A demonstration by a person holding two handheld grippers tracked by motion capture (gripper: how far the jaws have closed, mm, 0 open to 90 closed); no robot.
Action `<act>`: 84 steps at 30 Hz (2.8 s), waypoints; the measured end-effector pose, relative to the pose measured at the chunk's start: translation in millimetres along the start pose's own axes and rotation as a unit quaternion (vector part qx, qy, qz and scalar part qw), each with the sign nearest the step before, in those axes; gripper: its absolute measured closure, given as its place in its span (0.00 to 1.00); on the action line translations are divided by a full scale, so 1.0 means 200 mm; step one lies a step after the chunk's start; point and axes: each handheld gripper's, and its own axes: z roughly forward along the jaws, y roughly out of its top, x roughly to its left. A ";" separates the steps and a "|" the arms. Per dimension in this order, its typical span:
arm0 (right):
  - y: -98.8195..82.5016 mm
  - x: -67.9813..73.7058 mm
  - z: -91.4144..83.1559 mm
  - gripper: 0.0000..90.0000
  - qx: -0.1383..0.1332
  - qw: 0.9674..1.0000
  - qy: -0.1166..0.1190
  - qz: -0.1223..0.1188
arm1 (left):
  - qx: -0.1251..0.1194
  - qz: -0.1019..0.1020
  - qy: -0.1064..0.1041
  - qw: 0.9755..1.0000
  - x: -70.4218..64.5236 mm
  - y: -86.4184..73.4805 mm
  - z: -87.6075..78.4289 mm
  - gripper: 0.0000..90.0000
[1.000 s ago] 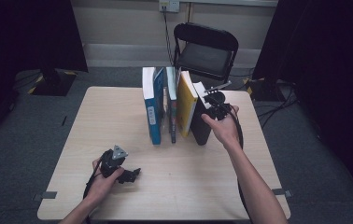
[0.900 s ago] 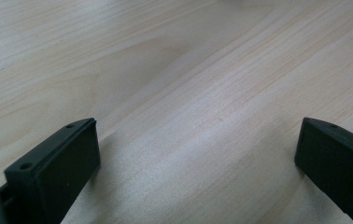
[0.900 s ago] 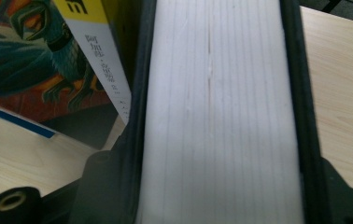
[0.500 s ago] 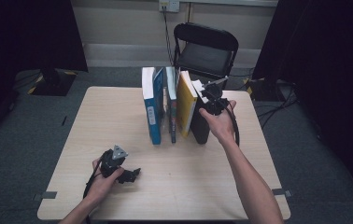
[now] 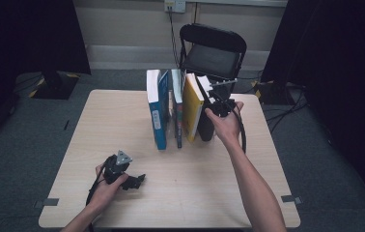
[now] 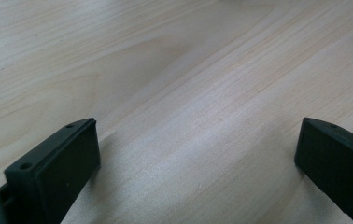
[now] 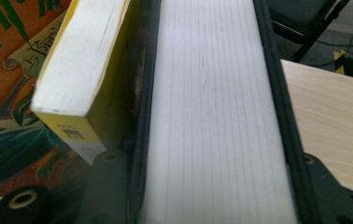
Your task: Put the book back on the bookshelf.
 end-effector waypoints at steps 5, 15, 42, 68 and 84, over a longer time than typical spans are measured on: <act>-0.05 -0.01 0.05 0.60 -0.007 1.000 0.004 0.006 | 0.002 0.000 0.000 1.000 0.00 0.00 0.00 0.00; -0.08 -0.01 0.06 0.56 -0.039 0.999 0.014 0.013 | 0.000 0.000 0.000 1.000 0.00 0.00 0.00 0.00; -0.33 0.08 0.15 0.57 -0.074 0.997 0.000 0.020 | -0.002 0.000 -0.002 1.000 0.00 0.00 0.00 0.00; -0.38 0.09 0.14 0.55 -0.076 0.997 0.017 0.016 | -0.001 0.000 -0.002 1.000 0.00 0.00 0.00 0.00; -0.44 0.18 0.06 0.51 -0.074 0.997 0.017 0.021 | -0.001 0.000 -0.002 1.000 0.00 0.00 0.00 0.00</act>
